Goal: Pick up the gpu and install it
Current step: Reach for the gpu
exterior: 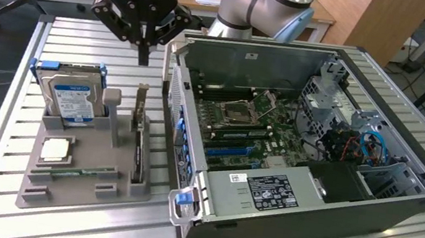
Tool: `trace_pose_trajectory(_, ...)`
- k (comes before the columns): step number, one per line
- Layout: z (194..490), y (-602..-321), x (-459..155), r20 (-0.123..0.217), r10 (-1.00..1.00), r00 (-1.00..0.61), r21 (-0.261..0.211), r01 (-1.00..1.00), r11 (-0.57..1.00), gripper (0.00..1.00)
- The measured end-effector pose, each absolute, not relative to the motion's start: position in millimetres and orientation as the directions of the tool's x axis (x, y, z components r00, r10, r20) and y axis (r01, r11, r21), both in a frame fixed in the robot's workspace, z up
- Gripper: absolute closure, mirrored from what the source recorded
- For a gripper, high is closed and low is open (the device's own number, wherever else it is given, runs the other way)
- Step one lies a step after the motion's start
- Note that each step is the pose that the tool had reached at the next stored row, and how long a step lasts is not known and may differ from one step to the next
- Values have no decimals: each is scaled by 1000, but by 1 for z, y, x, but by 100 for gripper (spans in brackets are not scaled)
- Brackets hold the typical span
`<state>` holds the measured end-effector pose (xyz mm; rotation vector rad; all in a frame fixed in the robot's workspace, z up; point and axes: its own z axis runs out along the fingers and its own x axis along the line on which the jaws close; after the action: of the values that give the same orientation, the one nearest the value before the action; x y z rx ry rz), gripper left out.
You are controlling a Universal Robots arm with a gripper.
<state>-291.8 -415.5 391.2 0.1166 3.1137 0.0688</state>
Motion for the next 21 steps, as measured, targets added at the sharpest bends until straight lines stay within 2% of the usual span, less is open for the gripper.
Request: trace_pose_trajectory(21, 391, -440, -295, -23, 75, -997, 45, 74, 996, 90)
